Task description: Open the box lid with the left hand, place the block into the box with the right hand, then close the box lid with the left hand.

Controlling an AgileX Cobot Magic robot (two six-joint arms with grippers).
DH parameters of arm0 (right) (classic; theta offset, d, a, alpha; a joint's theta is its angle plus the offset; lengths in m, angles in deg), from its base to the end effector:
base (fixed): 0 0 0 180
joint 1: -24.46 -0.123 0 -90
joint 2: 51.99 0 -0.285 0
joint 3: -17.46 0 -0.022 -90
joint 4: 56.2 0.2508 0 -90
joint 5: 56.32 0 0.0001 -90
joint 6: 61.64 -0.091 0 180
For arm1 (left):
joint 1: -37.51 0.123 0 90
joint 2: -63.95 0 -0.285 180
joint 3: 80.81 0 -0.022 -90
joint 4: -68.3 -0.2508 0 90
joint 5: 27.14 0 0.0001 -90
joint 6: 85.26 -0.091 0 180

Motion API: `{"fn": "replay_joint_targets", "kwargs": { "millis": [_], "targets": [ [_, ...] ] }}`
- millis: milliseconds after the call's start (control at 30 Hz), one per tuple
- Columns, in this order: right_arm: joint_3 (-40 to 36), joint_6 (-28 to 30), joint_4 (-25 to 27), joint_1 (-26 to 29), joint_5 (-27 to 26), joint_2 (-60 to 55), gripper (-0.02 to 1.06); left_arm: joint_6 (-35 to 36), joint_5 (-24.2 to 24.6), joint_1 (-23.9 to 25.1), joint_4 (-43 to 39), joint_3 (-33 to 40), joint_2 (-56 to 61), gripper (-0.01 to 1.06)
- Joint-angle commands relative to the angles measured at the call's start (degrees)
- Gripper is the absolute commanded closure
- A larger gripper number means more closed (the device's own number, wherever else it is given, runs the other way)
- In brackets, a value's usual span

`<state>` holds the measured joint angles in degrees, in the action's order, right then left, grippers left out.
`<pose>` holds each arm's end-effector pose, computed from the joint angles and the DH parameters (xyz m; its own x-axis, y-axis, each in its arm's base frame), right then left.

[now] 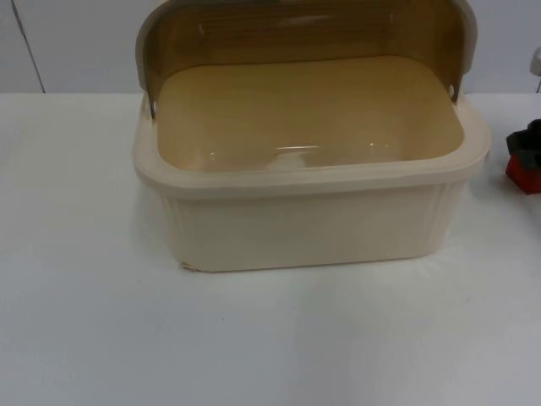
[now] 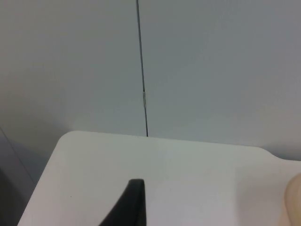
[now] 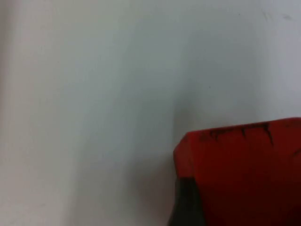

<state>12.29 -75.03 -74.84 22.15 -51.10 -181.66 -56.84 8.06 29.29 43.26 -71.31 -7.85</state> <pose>0.4337 0.0148 0.1116 -0.7580 -0.1209 -0.6410 -0.0903 0.9927 -0.0804 0.2370 -0.0118 0.4176 -0.3865 -0.0725 -0.9194 -0.1339 0.9908 -0.0218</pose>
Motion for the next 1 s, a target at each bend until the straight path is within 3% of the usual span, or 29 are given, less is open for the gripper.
{"fn": "replay_joint_targets", "kwargs": {
  "millis": [0,600,800,967],
  "targets": [
    [0.41,-0.72,-0.15,-0.25,1.12,3.13,1.05,0.34,-0.17,0.27,0.41,0.07,0.07,0.00],
    [0.41,-0.72,0.33,-0.49,7.61,35.52,1.05,0.34,-0.17,0.27,-0.19,0.07,0.07,0.00],
    [0.41,-0.16,0.98,-4.21,13.56,47.38,1.05,0.34,-0.53,0.27,-0.20,0.07,0.07,0.00],
    [0.41,0.08,1.13,-11.85,25.05,54.80,1.05,0.34,-1.46,0.27,0.17,0.07,0.07,0.00]
  ]
}}
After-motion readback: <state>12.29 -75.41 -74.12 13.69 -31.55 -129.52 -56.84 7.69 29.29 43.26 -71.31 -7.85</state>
